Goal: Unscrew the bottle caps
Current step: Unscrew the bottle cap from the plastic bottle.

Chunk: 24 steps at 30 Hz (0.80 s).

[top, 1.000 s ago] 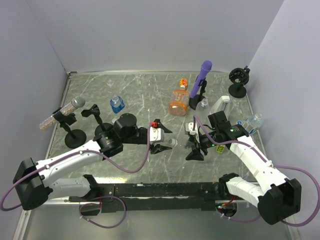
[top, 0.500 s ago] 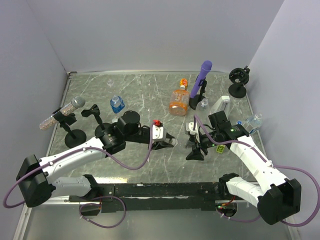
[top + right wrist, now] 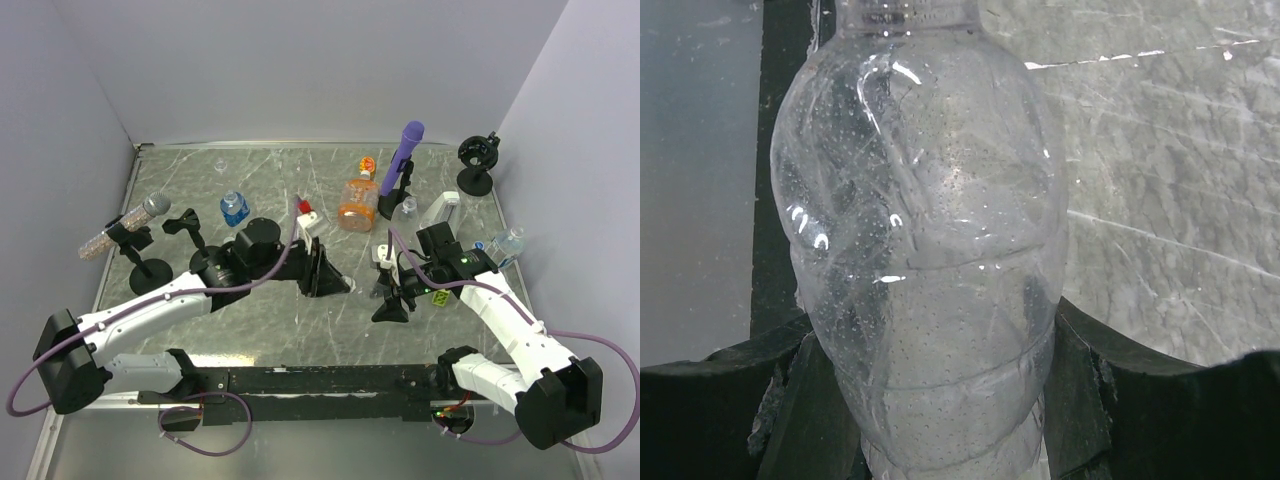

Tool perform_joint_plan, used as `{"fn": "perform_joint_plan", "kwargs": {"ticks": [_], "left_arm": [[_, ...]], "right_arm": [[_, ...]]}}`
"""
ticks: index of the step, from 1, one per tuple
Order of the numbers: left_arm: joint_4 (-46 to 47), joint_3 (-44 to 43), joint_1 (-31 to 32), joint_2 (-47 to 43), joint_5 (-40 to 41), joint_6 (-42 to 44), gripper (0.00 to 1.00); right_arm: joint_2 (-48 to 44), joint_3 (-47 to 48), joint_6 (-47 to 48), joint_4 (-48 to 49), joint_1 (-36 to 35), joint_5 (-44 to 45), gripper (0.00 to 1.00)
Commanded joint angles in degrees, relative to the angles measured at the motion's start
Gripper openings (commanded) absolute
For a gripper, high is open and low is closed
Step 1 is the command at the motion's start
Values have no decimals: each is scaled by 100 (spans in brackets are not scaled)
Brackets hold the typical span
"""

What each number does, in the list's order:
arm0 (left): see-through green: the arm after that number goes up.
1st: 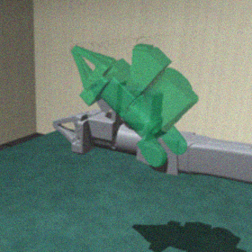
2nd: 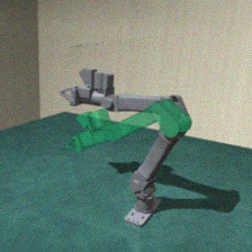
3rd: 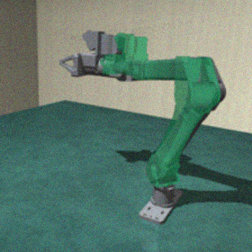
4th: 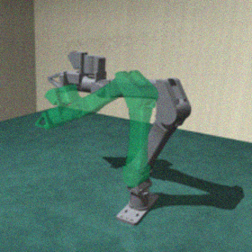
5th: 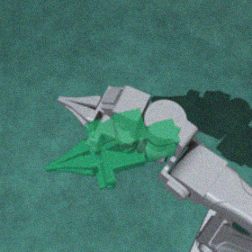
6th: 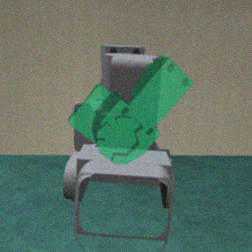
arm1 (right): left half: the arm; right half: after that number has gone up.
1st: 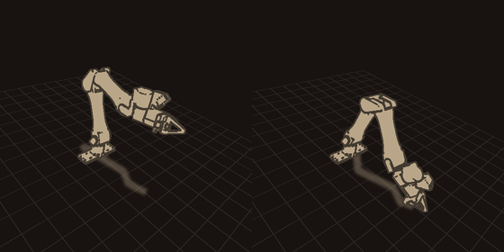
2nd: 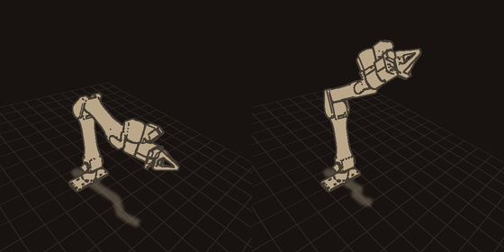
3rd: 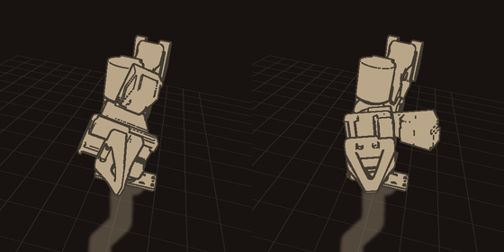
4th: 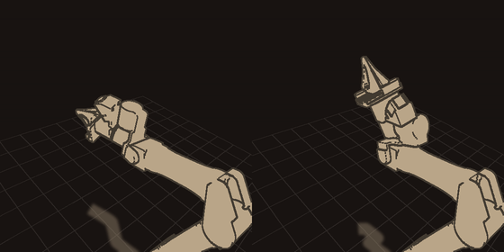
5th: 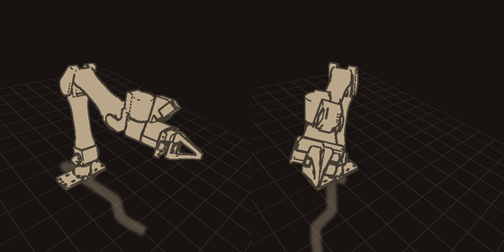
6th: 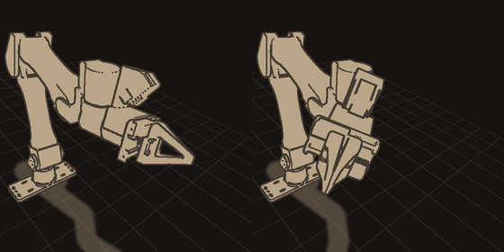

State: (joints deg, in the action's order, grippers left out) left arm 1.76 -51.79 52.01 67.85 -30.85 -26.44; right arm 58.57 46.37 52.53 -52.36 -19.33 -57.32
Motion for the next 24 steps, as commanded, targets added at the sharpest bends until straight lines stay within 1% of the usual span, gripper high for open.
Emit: {"fn": "perform_joint_plan", "kwargs": {"ticks": [1,2,4,5,8,12,13,14,17,18,20,22,24], "left_arm": [[147,27,72,-96,184,-3161,1],[315,220,151,-219,524,-3679,1],[404,214,379,-378,1070,-3956,1],[100,100,485,-387,1386,-4027,1],[-482,-278,679,-273,1862,-4018,1],[-721,-367,723,-97,2136,-3870,1],[-695,-349,723,-36,2136,-3791,4],[-677,-349,723,8,2066,-3755,15],[-563,-323,723,35,1969,-3597,60],[-519,-288,723,-26,1978,-3527,69],[-650,-323,723,-167,2161,-3343,81],[-764,-314,723,-412,2372,-3045,87],[-783,-227,723,-780,2513,-2676,91]], "right_arm": [[-3,-31,196,165,17,-34,17],[-12,-40,196,182,17,-34,17],[-12,-49,187,200,17,-16,17],[-12,-58,178,208,26,1,17],[-3,-75,178,217,52,19,17],[32,-75,196,208,61,37,17],[32,-84,196,208,70,37,17],[50,-84,205,217,70,45,17],[50,-110,205,217,105,54,17],[50,-102,213,217,140,46,17],[32,-111,222,200,184,37,17],[23,-111,240,191,263,2,17],[-3,-111,249,182,307,-7,17]]}}
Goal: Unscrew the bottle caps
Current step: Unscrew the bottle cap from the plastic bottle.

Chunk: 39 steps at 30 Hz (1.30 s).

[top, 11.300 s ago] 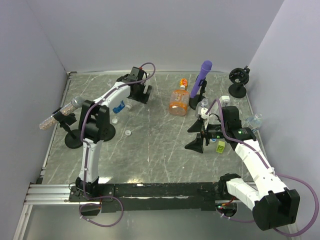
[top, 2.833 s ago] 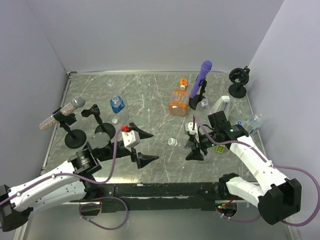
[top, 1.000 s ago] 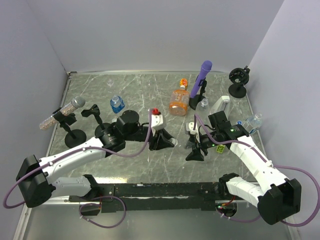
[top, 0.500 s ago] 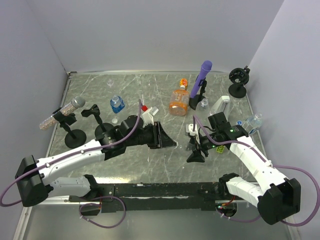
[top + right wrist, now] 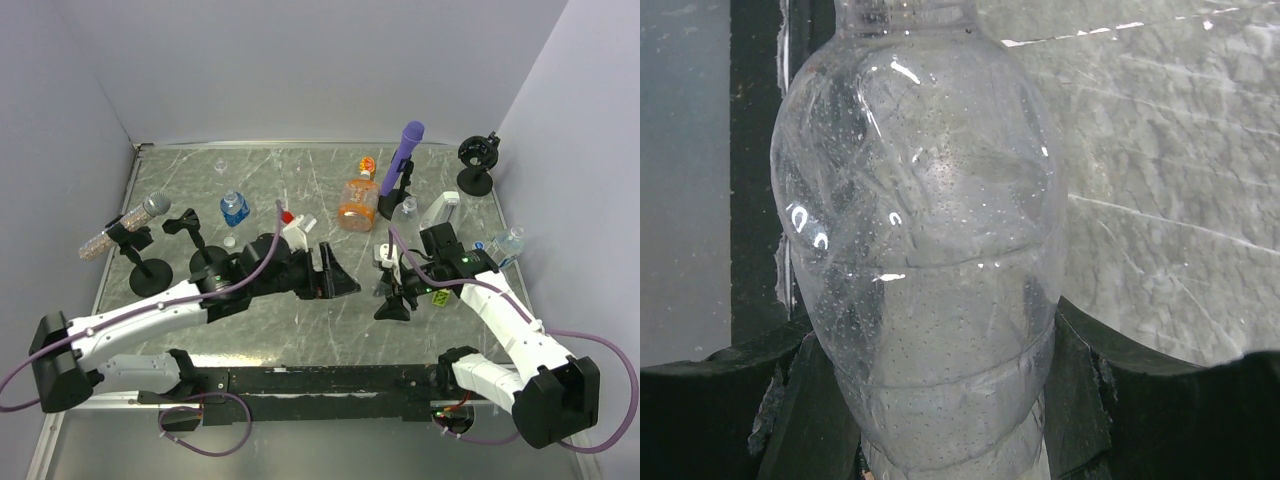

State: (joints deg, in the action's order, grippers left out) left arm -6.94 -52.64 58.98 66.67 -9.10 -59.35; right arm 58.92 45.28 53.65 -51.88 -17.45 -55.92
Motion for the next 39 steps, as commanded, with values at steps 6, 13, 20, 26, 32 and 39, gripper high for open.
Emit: {"fn": "perform_joint_plan", "kwargs": {"ticks": [6,13,20,26,32,39], "left_arm": [[473,657,26,-2033,287,2092,97],[316,1502,26,-3467,611,2420,97],[246,1705,26,-3741,787,2279,97],[61,1590,26,-3662,673,2209,97],[-44,1591,26,-3749,673,2129,97],[-159,1546,26,-3776,708,2182,97]], "right_arm": [[-99,-10,172,108,251,-209,17],[-109,-1,190,116,348,-182,17],[-47,-10,251,90,541,-209,17],[-3,7,295,37,734,-253,17],[-108,-19,313,37,937,-305,17],[-117,-1,339,37,945,-279,17]]}}
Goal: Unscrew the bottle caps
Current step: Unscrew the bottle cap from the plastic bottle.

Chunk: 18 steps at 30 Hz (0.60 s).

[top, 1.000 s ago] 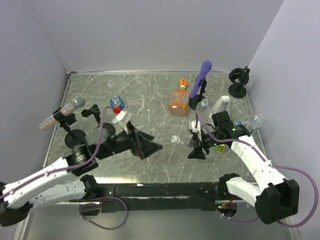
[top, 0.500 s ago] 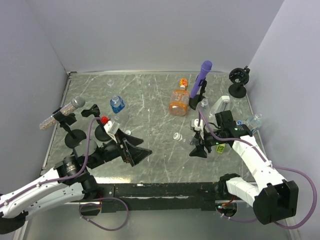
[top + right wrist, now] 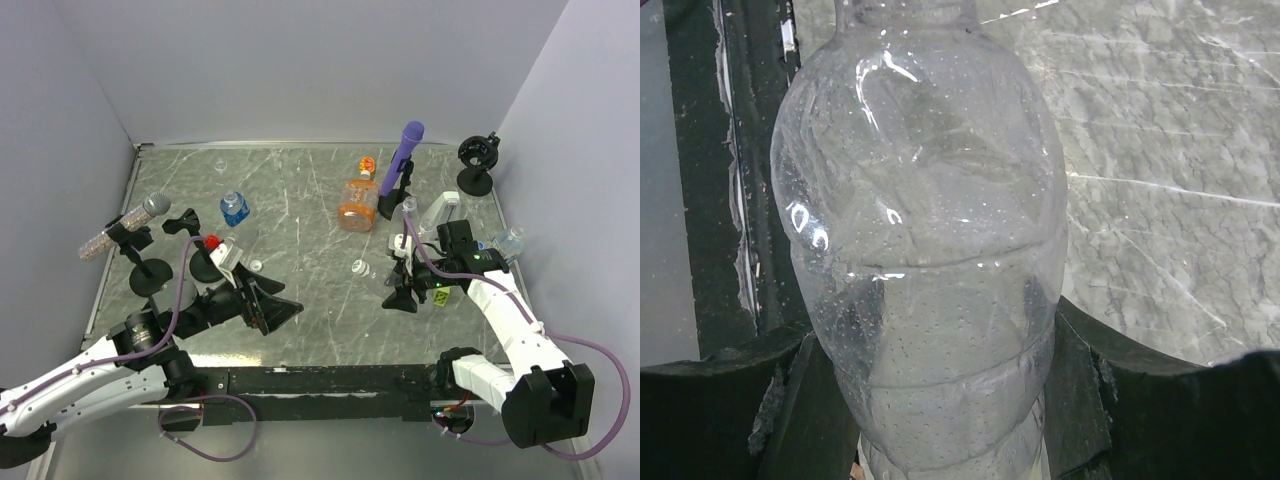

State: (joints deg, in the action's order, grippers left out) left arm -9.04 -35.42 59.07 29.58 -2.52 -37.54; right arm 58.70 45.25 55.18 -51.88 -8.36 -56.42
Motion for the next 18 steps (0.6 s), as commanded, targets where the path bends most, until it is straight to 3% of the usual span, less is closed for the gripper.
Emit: {"fn": "perform_joint_plan", "kwargs": {"ticks": [1,9,18], "left_arm": [[95,-132,17,-58,33,-25,97],[736,105,17,205,-432,-17,97],[1051,-62,17,636,-1223,888,97]], "right_arm": [[-95,-8,186,37,36,-220,17],[-104,-17,221,29,45,-229,17],[-139,-34,301,-51,36,-343,18]]}}
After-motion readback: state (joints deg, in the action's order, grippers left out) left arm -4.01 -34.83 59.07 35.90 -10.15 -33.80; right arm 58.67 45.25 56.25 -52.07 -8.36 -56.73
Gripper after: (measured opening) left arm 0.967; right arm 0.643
